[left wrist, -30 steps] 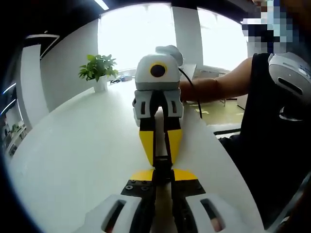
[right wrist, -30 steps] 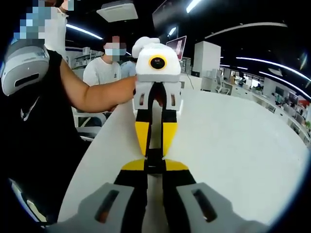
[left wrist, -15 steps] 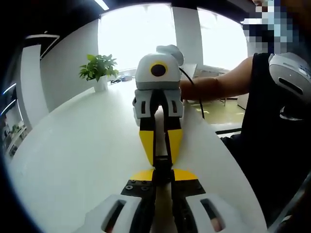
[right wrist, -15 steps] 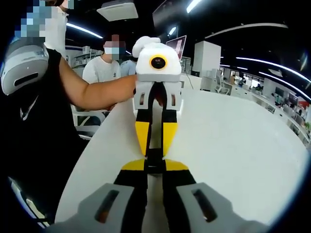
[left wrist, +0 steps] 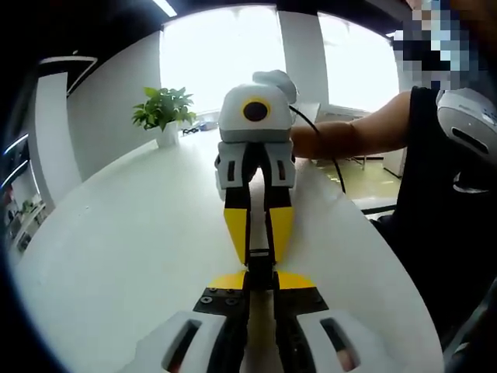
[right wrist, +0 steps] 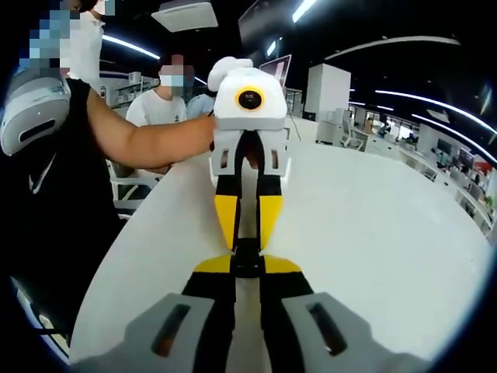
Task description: Snap the two parts of the plastic buckle together until the buckle closes and remains connected.
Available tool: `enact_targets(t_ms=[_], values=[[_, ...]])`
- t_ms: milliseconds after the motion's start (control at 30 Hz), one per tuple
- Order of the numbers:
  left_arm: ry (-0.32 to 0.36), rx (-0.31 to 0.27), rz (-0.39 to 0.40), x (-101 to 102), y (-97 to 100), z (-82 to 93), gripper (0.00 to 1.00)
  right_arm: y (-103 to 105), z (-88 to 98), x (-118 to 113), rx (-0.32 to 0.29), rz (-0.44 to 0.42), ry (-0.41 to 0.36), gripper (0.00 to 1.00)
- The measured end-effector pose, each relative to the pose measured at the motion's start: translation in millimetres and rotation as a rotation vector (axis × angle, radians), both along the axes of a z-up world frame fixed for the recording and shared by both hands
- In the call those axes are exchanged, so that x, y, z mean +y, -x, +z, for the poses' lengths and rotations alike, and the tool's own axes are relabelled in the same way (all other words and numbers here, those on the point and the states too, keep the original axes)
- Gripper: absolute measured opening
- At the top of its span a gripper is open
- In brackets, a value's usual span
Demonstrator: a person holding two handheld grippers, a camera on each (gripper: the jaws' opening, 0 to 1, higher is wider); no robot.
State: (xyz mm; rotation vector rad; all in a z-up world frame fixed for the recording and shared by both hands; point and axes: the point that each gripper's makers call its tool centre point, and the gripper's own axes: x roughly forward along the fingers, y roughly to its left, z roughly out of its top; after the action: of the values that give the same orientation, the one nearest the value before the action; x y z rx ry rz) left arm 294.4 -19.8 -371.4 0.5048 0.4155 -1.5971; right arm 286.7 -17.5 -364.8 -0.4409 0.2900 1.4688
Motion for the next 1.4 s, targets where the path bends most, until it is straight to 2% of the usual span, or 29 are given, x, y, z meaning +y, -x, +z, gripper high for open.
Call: enact_targets(t_ms=[467,1400], values=[[-0.005,-0.005,0.007,-4.8,-26.3,-1.9,0.08,-27.7,-2.6,-6.4,0.016,-0.017,0.001,0.09],[0.0,0.002,0.014,-8.9,-47.1,2.5,0.08,-47.1,2.3,-9.2,0.011,-0.026,0.011,0.09]])
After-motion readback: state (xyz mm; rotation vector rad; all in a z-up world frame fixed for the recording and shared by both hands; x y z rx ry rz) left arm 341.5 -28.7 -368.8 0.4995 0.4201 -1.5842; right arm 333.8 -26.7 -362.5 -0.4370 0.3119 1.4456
